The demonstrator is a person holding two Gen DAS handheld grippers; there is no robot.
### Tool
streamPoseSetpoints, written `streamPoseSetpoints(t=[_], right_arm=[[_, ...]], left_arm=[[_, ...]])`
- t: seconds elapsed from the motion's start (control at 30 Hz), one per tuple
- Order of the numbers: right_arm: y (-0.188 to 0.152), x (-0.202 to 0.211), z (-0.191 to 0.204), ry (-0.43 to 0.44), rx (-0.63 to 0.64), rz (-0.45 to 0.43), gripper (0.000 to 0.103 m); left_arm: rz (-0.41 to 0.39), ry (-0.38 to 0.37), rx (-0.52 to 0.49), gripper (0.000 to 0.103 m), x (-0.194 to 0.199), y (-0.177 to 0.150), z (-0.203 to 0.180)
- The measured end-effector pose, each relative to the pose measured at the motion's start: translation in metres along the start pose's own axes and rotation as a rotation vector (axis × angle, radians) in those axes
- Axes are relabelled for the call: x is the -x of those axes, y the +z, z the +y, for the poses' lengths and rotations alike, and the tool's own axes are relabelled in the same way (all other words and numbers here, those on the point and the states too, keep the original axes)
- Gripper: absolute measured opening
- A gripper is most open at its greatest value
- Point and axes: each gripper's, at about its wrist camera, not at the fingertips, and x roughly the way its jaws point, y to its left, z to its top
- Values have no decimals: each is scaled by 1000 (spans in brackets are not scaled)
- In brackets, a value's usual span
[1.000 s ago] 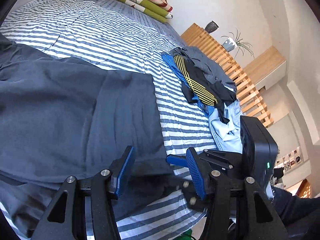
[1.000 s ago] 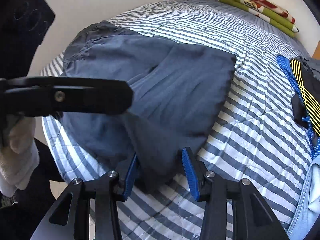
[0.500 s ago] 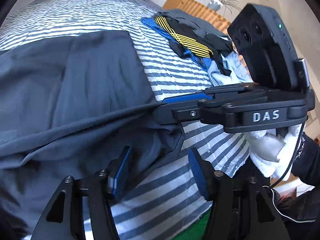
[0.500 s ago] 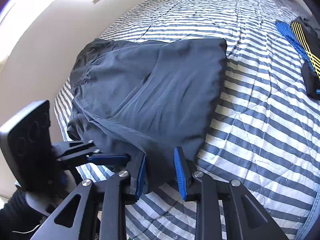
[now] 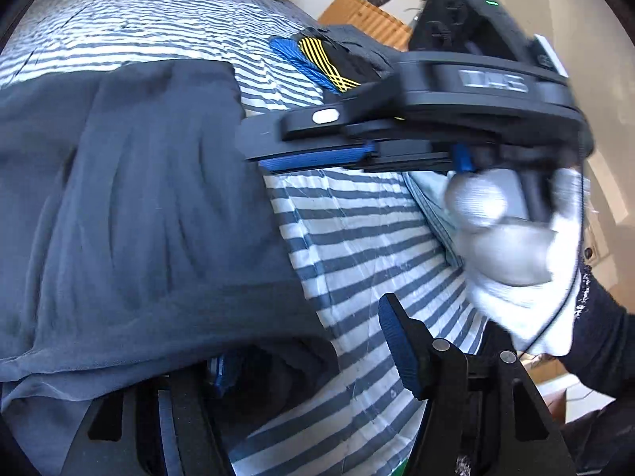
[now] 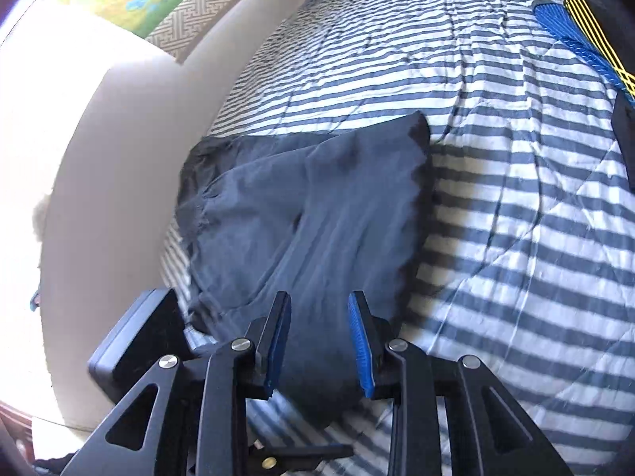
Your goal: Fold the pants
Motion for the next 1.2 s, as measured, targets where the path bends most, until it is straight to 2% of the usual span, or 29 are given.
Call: streamPoseSetpoints(t=[0.13, 0.17, 0.2, 0.4, 0.5, 0.57, 0.63, 0.7, 0.77, 0.83, 0.87, 0.97, 1.0, 1.07, 1.13, 1.2], right_arm=[[22, -37, -7, -96, -7, 72, 27], [25, -46, -9, -140, -10, 94, 27], [28, -54, -11, -176, -9, 118, 23], [27, -60, -8, -214, 18, 131, 17], [30, -61, -9, -210, 19, 137, 17], [33, -57, -9, -187, 14, 138, 21], [35, -40, -11, -112, 13, 93, 25], [38, -16, -19, -88, -4, 7, 30], [46, 3, -31, -45, -64, -68, 30], [57, 7, -39, 0, -118, -97, 30], [63, 5, -37, -4, -117, -104, 30], [79, -18, -23, -34, -43, -79, 30], [84, -29, -19, -60, -21, -65, 30], [93, -50, -18, -174, 4, -54, 30], [99, -65, -26, -272, 0, -40, 26], [100, -59, -34, -251, -18, -58, 29]], left_arm=[[5, -88, -23, 65, 4, -11, -12], [4, -95, -36, 65, 1, -11, -19], [-1, -85, -60, 65, 3, -16, -26], [59, -111, -98, 64, 11, -45, -47], [44, -50, -98, 64, 28, -52, -49], [-8, 36, -111, 64, 47, -49, -51], [-84, 150, -162, 66, 58, -32, -59], [-144, 214, -188, 66, 60, -11, -58], [-163, 271, -170, 66, 59, 9, -44], [-172, 319, -103, 65, 57, 18, -27], [-178, 339, -59, 65, 55, 24, -19], [-179, 401, 71, 65, 69, 9, 18], [-161, 423, 126, 65, 73, 0, 32], [-85, 441, 217, 64, 75, -25, 59], [-94, 436, 232, 61, 88, -40, 65], [-120, 432, 221, 61, 107, -42, 61]])
